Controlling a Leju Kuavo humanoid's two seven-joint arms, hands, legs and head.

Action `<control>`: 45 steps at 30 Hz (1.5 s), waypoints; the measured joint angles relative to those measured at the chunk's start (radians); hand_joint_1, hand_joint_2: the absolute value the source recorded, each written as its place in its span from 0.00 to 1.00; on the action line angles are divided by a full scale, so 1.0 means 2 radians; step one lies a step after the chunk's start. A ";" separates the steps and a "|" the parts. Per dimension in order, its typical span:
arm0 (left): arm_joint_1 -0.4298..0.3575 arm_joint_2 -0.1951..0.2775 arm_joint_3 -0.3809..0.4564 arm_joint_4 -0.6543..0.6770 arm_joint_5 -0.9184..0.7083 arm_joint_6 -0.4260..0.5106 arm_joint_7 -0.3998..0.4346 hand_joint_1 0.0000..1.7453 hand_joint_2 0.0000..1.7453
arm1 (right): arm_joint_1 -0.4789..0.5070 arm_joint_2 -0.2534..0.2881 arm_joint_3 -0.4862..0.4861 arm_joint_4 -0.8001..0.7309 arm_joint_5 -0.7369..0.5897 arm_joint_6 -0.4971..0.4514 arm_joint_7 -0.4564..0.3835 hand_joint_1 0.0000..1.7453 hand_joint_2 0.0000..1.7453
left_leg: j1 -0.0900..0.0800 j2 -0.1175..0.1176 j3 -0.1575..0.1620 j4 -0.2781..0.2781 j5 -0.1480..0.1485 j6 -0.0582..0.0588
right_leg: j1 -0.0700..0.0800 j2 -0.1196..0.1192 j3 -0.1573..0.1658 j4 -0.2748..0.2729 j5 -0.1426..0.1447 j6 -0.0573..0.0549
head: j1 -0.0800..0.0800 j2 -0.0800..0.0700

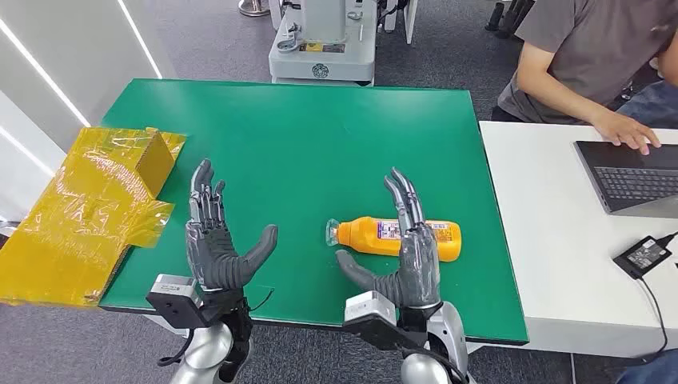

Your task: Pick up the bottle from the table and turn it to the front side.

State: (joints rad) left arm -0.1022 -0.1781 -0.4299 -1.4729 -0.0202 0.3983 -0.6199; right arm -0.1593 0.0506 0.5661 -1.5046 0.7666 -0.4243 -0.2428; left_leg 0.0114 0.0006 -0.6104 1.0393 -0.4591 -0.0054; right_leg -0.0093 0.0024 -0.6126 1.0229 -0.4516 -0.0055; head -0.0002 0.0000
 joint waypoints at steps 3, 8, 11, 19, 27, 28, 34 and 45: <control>0.000 0.000 0.000 0.000 0.000 0.002 0.000 0.00 1.00 | -0.023 -0.007 -0.001 0.013 0.005 0.012 0.022 0.00 1.00 | 0.000 0.000 0.000 0.000 0.000 0.000 | 0.000 0.000 0.000 0.000 0.000 0.000 | 0.000 0.000; 0.000 0.001 0.000 0.000 0.000 0.003 0.000 0.00 1.00 | -0.077 -0.023 -0.006 0.054 0.039 0.052 0.066 0.00 1.00 | 0.000 0.000 0.000 0.000 0.000 0.000 | 0.000 0.000 0.000 0.000 0.000 0.000 | 0.000 0.000; 0.000 0.001 0.000 0.000 0.000 0.001 0.000 0.00 1.00 | -0.105 -0.035 -0.006 0.077 0.084 0.069 0.089 0.00 1.00 | 0.000 0.000 0.000 0.000 0.000 0.000 | 0.000 0.000 0.000 0.000 0.000 0.000 | 0.000 0.000; 0.000 0.002 0.000 0.000 0.007 -0.009 -0.004 0.00 1.00 | -0.178 -0.069 -0.007 0.148 0.096 0.166 0.105 0.00 1.00 | 0.000 0.000 0.000 0.000 0.000 0.000 | 0.000 0.000 0.000 0.000 0.000 0.000 | 0.000 0.000; 0.000 0.005 0.000 0.000 0.009 -0.010 -0.007 0.00 1.00 | -0.251 -0.084 0.000 0.239 0.076 0.219 0.075 0.00 1.00 | 0.000 0.000 0.000 0.000 0.000 0.000 | 0.000 0.000 0.000 0.000 0.000 0.000 | 0.000 0.000; 0.000 0.005 0.000 0.000 0.010 -0.011 -0.007 0.00 1.00 | -0.259 -0.085 0.003 0.250 0.072 0.226 0.068 0.00 1.00 | 0.000 0.000 0.000 0.000 0.000 0.000 | 0.000 0.000 0.000 0.000 0.000 0.000 | 0.000 0.000; -0.001 0.005 0.000 0.000 0.014 -0.015 -0.007 0.00 1.00 | -0.291 -0.088 0.023 0.300 0.055 0.250 0.034 0.00 1.00 | 0.000 0.000 0.000 0.000 0.000 0.000 | 0.000 0.000 0.000 0.000 0.000 0.000 | 0.000 0.000; -0.014 0.007 0.000 0.000 0.019 -0.028 -0.006 0.00 1.00 | -0.324 -0.102 0.058 0.369 -0.020 0.315 -0.018 0.00 1.00 | 0.000 0.000 0.000 0.000 0.000 0.000 | 0.000 0.000 0.000 0.000 0.001 0.000 | 0.000 0.000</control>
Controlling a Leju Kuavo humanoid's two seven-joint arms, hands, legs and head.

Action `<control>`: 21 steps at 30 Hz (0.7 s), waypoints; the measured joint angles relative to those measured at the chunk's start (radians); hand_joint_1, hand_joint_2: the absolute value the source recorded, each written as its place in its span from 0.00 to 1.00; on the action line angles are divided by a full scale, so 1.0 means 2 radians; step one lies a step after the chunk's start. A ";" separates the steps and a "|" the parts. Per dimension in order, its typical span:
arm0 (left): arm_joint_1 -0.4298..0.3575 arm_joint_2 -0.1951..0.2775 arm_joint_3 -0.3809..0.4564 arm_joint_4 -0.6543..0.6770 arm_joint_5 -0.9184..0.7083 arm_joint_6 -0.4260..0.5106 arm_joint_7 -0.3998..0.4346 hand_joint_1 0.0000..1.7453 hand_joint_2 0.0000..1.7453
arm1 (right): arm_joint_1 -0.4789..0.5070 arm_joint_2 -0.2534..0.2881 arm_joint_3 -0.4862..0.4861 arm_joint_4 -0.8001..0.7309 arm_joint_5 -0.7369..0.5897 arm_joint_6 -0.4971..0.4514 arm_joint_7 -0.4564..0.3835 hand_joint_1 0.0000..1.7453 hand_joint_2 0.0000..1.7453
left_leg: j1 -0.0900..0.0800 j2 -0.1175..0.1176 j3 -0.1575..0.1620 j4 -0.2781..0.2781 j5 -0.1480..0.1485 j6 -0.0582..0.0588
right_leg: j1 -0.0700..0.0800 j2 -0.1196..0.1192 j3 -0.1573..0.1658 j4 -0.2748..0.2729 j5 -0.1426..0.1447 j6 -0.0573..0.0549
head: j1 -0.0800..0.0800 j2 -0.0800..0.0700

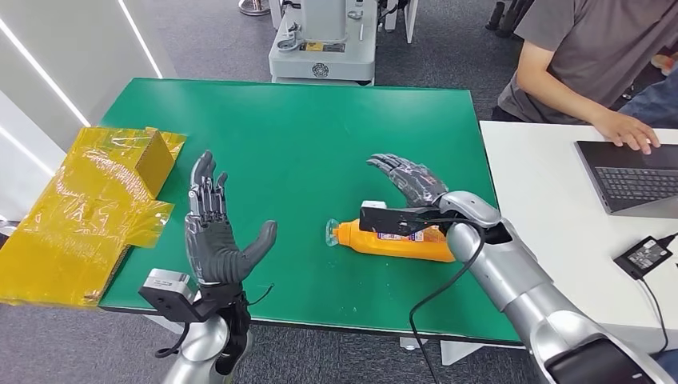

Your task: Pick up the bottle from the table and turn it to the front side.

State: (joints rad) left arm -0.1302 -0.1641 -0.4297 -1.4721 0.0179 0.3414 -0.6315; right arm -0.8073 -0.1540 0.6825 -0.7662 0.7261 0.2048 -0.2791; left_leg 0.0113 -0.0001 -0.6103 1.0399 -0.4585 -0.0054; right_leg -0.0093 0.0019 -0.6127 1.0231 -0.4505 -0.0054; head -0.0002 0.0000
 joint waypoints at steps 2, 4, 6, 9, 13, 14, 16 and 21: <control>-0.001 0.001 0.000 0.000 0.000 -0.002 0.000 0.00 1.00 | -0.001 -0.006 0.005 0.011 -0.008 0.010 -0.003 0.00 1.00 | 0.000 0.000 0.000 0.000 0.000 0.000 | 0.000 0.000 0.000 0.000 0.000 0.000 | 0.000 0.000; -0.003 0.002 0.000 0.000 0.001 -0.004 0.001 0.00 1.00 | 0.000 -0.013 0.010 0.019 -0.013 0.018 -0.003 0.00 1.00 | 0.000 0.000 0.000 0.000 0.000 0.000 | 0.000 0.000 0.000 0.000 0.000 0.000 | 0.000 0.000; -0.005 0.002 0.000 0.001 0.002 -0.006 0.002 0.00 1.00 | 0.002 -0.020 0.015 0.024 -0.018 0.026 0.000 0.00 1.00 | 0.000 0.000 0.000 0.000 0.000 0.000 | 0.000 0.000 0.000 0.000 0.000 0.000 | 0.000 0.000; -0.008 0.002 -0.001 0.003 0.002 -0.007 0.004 0.00 1.00 | 0.007 -0.032 0.021 0.028 -0.023 0.034 0.006 0.00 1.00 | 0.000 0.000 0.000 0.000 0.000 0.000 | 0.000 0.000 0.000 0.000 0.000 0.000 | 0.000 0.000; -0.009 0.002 -0.001 0.004 0.003 -0.008 0.006 0.00 1.00 | 0.011 -0.041 0.027 0.031 -0.023 0.036 0.007 0.00 1.00 | 0.000 0.000 0.000 0.000 0.000 0.000 | 0.000 0.000 0.000 0.000 0.000 0.000 | 0.000 0.000; -0.009 0.002 -0.001 0.004 0.003 -0.008 0.006 0.00 1.00 | 0.011 -0.042 0.028 0.032 -0.023 0.037 0.008 0.00 1.00 | 0.000 0.000 0.000 0.000 0.000 0.000 | 0.000 0.000 0.000 0.000 0.000 0.000 | 0.000 0.000; -0.009 0.002 -0.001 0.004 0.004 -0.008 0.006 0.00 1.00 | 0.011 -0.045 0.031 0.033 -0.023 0.040 0.011 0.00 1.00 | 0.000 0.000 0.000 0.000 0.000 0.000 | 0.000 0.000 0.000 0.000 0.000 0.000 | 0.000 0.000; -0.010 0.003 -0.002 0.004 0.009 -0.006 0.006 0.00 1.00 | 0.012 -0.051 0.038 0.037 -0.023 0.050 0.024 0.00 1.00 | 0.000 0.000 0.000 0.000 0.000 0.000 | 0.000 0.000 0.000 0.000 0.000 0.000 | 0.000 0.000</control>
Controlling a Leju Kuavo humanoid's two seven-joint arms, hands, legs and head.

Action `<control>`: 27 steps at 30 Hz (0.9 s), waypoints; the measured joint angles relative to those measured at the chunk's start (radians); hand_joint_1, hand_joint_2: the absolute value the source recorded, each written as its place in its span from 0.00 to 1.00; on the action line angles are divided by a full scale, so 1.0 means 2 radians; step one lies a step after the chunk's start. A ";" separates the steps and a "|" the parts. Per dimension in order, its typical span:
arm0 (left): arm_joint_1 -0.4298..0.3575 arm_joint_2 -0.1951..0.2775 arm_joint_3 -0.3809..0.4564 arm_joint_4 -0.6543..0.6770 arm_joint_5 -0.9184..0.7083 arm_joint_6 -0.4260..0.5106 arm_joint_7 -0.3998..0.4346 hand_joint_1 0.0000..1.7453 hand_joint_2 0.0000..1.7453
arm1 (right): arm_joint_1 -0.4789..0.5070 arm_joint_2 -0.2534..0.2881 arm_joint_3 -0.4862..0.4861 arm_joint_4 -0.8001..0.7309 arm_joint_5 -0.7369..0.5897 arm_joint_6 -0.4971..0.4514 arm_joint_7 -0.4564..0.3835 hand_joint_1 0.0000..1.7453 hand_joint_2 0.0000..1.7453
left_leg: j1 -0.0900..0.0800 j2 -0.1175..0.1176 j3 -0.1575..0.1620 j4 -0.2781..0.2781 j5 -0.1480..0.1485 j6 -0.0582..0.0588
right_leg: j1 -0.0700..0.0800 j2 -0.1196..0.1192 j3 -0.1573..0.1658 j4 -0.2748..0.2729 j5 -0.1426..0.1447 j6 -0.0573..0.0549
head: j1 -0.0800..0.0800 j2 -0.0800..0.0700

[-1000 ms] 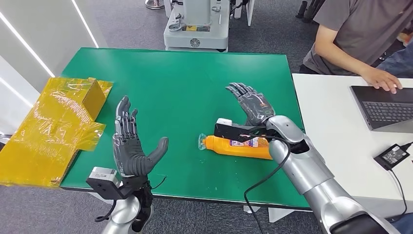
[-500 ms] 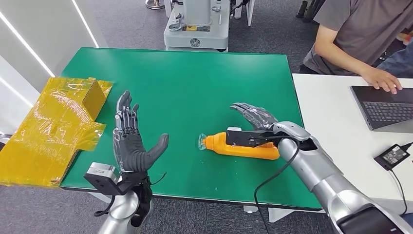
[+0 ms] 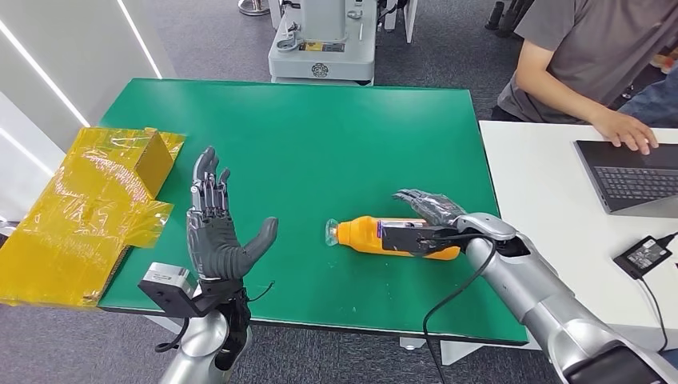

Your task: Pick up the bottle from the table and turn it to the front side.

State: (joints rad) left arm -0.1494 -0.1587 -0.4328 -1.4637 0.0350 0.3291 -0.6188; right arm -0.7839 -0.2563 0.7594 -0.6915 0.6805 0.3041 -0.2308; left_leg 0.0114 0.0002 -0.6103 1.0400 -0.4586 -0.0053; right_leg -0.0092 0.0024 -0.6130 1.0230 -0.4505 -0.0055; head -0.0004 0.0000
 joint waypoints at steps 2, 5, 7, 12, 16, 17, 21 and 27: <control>0.000 0.000 0.000 0.000 0.001 0.002 0.000 0.00 1.00 | 0.000 -0.002 0.004 0.003 0.000 0.001 0.001 0.00 1.00 | 0.000 0.000 0.000 0.000 0.000 0.000 | 0.000 0.000 0.000 0.000 0.000 0.000 | 0.000 0.000; 0.000 0.000 -0.001 0.001 0.002 0.004 0.000 0.00 1.00 | 0.001 -0.004 0.010 0.009 -0.003 0.002 0.004 0.00 1.00 | 0.000 0.000 0.000 0.000 0.000 0.000 | 0.000 0.000 0.000 0.000 0.000 0.000 | 0.000 0.000; 0.000 0.001 -0.002 0.001 0.003 0.005 0.000 0.00 1.00 | 0.002 -0.006 0.013 0.012 -0.007 0.001 0.008 0.00 1.00 | 0.000 0.000 0.000 0.000 0.000 0.000 | 0.000 0.000 0.000 0.000 0.000 0.000 | 0.000 0.000; 0.000 0.004 -0.004 0.001 0.007 0.010 0.000 0.00 1.00 | 0.006 -0.007 0.020 0.025 -0.010 -0.001 0.018 0.00 1.00 | 0.000 0.000 0.000 0.000 0.000 0.000 | 0.000 0.000 0.000 0.000 0.000 0.000 | 0.000 0.000; 0.000 0.004 -0.004 0.001 0.008 0.011 0.000 0.00 1.00 | 0.006 -0.008 0.022 0.034 -0.012 -0.006 0.021 0.00 1.00 | 0.000 0.000 0.000 0.000 0.000 0.000 | 0.000 0.000 0.000 0.000 0.000 0.000 | 0.000 0.000; 0.000 0.005 -0.004 0.001 0.008 0.011 0.000 0.00 1.00 | 0.006 -0.008 0.023 0.036 -0.012 -0.007 0.021 0.00 1.00 | 0.000 0.000 0.000 0.000 0.000 0.000 | 0.000 0.000 0.000 0.000 0.000 0.000 | 0.000 0.000; 0.001 0.006 -0.004 0.001 0.008 0.011 0.000 0.00 1.00 | 0.006 -0.008 0.024 0.040 -0.009 -0.008 0.027 0.00 1.00 | 0.000 0.000 0.000 0.000 0.000 0.000 | 0.000 0.000 0.000 0.000 0.000 0.000 | 0.000 0.000; 0.002 0.007 -0.005 0.001 0.008 0.011 0.001 0.00 1.00 | 0.006 -0.012 0.028 0.044 0.000 -0.012 0.040 0.00 1.00 | 0.000 0.000 0.000 0.000 0.000 0.000 | 0.000 0.000 0.000 0.000 0.000 0.000 | 0.000 0.000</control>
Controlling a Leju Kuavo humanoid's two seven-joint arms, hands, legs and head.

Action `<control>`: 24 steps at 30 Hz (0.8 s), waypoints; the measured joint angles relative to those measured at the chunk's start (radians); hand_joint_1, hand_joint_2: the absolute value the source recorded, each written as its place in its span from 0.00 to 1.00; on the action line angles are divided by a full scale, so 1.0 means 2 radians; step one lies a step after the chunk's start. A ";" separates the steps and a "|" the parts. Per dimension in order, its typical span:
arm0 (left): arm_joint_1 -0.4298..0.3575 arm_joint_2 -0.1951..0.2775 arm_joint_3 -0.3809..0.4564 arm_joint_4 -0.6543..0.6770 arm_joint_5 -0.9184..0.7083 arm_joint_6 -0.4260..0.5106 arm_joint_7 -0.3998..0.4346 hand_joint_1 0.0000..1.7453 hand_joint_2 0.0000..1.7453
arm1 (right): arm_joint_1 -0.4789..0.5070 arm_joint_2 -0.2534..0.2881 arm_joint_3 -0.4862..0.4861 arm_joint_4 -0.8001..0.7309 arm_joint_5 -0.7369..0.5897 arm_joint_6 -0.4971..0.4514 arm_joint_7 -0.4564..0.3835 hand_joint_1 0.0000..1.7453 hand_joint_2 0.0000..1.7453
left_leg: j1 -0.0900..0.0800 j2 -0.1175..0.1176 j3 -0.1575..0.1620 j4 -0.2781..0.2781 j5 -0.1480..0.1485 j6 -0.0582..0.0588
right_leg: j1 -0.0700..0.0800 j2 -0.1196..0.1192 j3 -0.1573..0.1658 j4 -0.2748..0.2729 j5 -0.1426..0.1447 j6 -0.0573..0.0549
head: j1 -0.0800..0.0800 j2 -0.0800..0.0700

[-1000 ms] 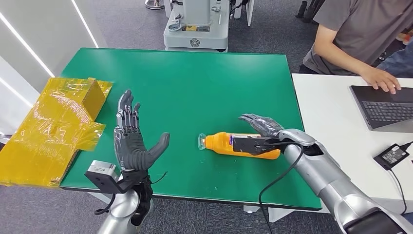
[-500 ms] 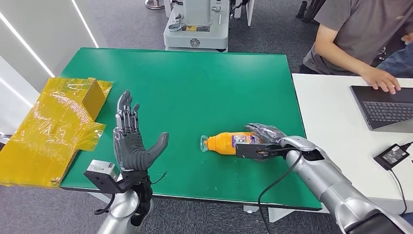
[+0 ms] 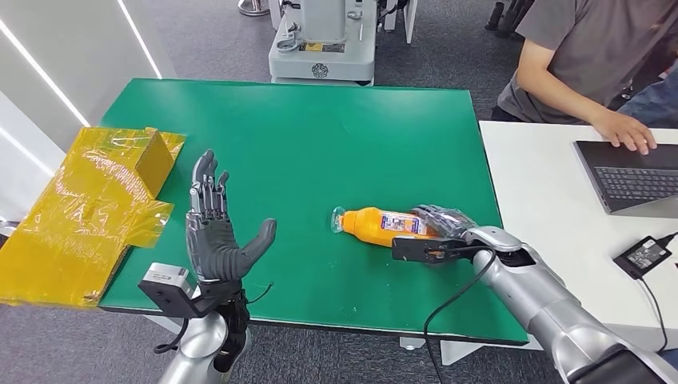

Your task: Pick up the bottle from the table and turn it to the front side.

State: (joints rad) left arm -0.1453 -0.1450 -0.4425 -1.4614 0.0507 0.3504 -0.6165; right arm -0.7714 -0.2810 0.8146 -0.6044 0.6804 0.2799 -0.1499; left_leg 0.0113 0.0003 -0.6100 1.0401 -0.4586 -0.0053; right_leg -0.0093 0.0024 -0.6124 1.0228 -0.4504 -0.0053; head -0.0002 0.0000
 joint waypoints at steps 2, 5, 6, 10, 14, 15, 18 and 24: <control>0.000 0.000 0.000 0.000 0.000 0.000 0.000 0.00 1.00 | 0.000 -0.001 0.001 0.001 0.002 -0.001 0.002 0.00 1.00 | 0.000 0.000 0.000 0.000 0.000 0.000 | 0.000 0.000 0.000 0.000 0.000 0.000 | 0.000 0.000; 0.001 0.000 0.000 0.000 0.000 0.000 0.000 0.00 1.00 | 0.000 -0.003 0.001 0.002 0.003 -0.001 0.003 0.00 1.00 | 0.000 0.000 0.000 0.000 0.000 0.000 | 0.000 0.000 0.000 0.000 0.000 0.000 | 0.000 0.000; 0.001 0.000 0.000 0.000 0.000 0.000 0.000 0.00 1.00 | 0.000 -0.003 0.002 0.002 0.003 -0.001 0.003 0.00 1.00 | 0.000 0.000 0.000 0.000 0.000 0.000 | 0.000 0.000 0.000 0.000 0.000 0.000 | 0.000 0.000; 0.001 0.000 0.000 0.000 -0.001 0.003 0.001 0.00 1.00 | 0.000 -0.004 0.002 0.002 0.008 -0.001 0.011 0.33 1.00 | 0.000 0.000 0.000 0.000 0.000 0.000 | 0.000 0.000 0.000 0.000 0.000 0.000 | 0.000 0.000; 0.003 0.000 0.000 0.000 -0.002 0.005 0.001 0.00 1.00 | 0.000 -0.003 0.004 0.003 0.017 -0.008 0.012 0.97 1.00 | 0.000 0.000 0.000 0.000 0.000 0.000 | 0.000 0.000 0.000 0.000 0.000 0.000 | 0.000 0.000; 0.004 0.000 0.000 0.000 -0.002 0.005 0.001 0.00 1.00 | 0.000 -0.003 0.005 0.003 0.019 -0.010 0.011 0.99 1.00 | 0.000 0.000 0.000 0.000 0.000 0.000 | 0.000 0.000 0.000 0.000 0.000 0.000 | 0.000 0.000; 0.006 0.000 0.000 0.000 -0.003 0.006 0.002 0.00 1.00 | 0.000 -0.003 0.007 0.003 0.022 -0.016 0.007 1.00 1.00 | 0.000 0.000 0.000 0.000 0.000 0.000 | 0.000 0.000 0.000 0.000 0.000 0.000 | 0.000 0.000; 0.011 0.001 0.000 -0.003 -0.006 0.009 0.001 0.00 1.00 | -0.001 0.001 0.011 0.003 0.030 -0.033 0.000 1.00 1.00 | 0.000 0.000 0.000 0.000 0.000 0.000 | 0.000 0.000 0.000 0.000 0.000 0.000 | 0.000 0.000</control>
State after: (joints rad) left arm -0.1239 -0.1436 -0.4433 -1.4671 0.0397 0.3678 -0.6135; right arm -0.7725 -0.2792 0.8363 -0.5989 0.7408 0.2136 -0.1509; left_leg 0.0113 0.0001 -0.6104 1.0400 -0.4586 -0.0053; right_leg -0.0092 0.0022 -0.6122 1.0232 -0.4503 -0.0053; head -0.0004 0.0000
